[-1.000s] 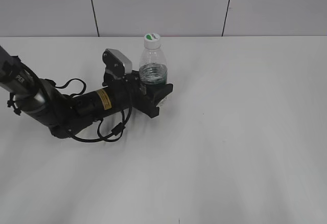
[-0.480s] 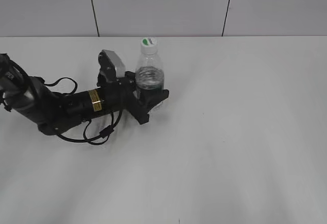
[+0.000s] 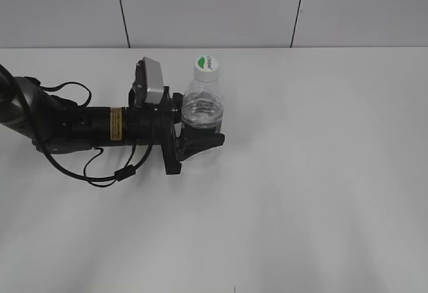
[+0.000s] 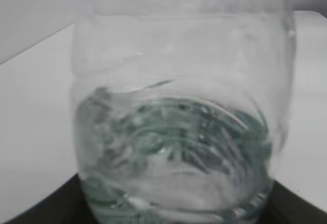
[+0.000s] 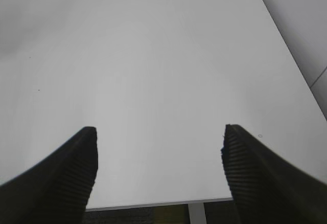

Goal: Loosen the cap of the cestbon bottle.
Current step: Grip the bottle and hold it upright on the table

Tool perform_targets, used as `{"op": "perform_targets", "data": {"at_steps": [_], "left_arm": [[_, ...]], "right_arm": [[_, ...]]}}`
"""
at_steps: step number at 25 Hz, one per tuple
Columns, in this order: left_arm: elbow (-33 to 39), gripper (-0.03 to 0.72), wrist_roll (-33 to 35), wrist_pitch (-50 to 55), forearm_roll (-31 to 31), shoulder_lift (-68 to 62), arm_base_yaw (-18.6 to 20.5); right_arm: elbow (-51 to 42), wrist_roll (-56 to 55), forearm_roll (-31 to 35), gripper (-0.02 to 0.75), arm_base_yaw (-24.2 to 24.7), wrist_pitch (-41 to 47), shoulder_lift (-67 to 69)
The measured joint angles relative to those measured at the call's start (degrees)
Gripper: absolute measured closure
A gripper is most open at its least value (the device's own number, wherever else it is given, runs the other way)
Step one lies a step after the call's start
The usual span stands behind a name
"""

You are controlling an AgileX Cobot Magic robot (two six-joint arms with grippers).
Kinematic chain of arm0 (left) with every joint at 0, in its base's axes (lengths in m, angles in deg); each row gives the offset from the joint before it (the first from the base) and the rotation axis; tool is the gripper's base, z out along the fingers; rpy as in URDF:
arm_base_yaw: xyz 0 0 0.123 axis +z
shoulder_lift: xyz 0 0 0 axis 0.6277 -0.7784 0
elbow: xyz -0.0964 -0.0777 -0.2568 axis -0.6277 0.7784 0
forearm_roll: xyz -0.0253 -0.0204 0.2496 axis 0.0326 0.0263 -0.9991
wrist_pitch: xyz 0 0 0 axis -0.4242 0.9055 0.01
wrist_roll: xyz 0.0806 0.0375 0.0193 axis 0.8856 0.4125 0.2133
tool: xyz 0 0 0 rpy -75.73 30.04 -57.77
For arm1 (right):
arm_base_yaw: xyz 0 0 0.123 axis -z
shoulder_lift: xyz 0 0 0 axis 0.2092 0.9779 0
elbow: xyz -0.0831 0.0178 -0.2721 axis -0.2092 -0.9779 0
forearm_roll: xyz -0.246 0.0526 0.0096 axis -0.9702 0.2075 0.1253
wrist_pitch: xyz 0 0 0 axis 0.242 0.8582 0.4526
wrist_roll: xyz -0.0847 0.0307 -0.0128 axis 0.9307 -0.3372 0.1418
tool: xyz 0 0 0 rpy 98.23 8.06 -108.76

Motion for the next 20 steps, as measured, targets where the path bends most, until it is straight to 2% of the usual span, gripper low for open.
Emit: {"op": "perform_targets", "data": {"at_steps": [7, 13, 20], "left_arm": [[1.3, 0.277, -0.4, 0.4, -3.7, 0.4, -1.0], [5.9, 0.277, 1.2, 0.5, 2.4, 0.4, -3.4], [6.6, 0.277, 2.8, 0.5, 7.2, 0.4, -4.1]], "right_arm": [[0.0, 0.0, 0.0, 0.160, 0.0, 0.0, 0.0], [0.0, 0.0, 0.0, 0.160, 0.0, 0.0, 0.0], [0.0, 0.0, 0.0, 0.160, 0.0, 0.0, 0.0]]}}
